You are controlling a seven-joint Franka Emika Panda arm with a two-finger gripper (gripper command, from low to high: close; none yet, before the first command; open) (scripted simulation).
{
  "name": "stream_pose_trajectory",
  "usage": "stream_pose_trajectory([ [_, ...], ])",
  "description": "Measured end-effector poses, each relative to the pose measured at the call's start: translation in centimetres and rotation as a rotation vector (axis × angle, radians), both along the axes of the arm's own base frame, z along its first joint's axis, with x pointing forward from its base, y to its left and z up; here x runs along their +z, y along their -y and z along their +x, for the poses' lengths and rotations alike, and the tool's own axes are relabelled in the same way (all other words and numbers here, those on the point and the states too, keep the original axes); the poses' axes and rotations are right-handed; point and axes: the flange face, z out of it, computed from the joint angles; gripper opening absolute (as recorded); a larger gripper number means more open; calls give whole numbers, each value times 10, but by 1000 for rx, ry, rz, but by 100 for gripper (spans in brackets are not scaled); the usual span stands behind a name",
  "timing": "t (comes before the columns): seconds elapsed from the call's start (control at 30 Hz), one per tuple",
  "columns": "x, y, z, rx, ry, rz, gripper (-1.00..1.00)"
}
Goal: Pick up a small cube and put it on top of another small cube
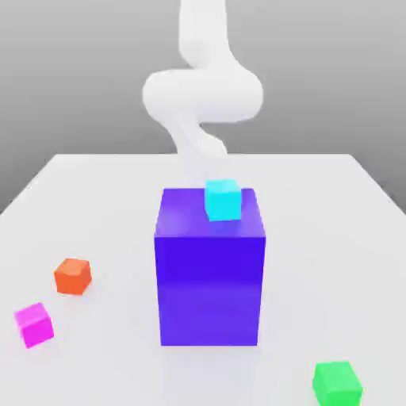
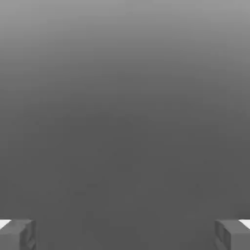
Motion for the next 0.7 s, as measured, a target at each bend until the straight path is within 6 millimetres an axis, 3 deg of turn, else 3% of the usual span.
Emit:
stream_pose_trajectory([
  [0.17,-88,59,51,-165,-145,26,0],
  [0.33,-183,124,71,-322,-281,72,0],
  [0.53,-300,197,59,-503,-437,155,0],
  [0.63,-359,236,34,-612,-510,214,0],
  [0.7,-397,252,17,-668,-558,254,0],
])
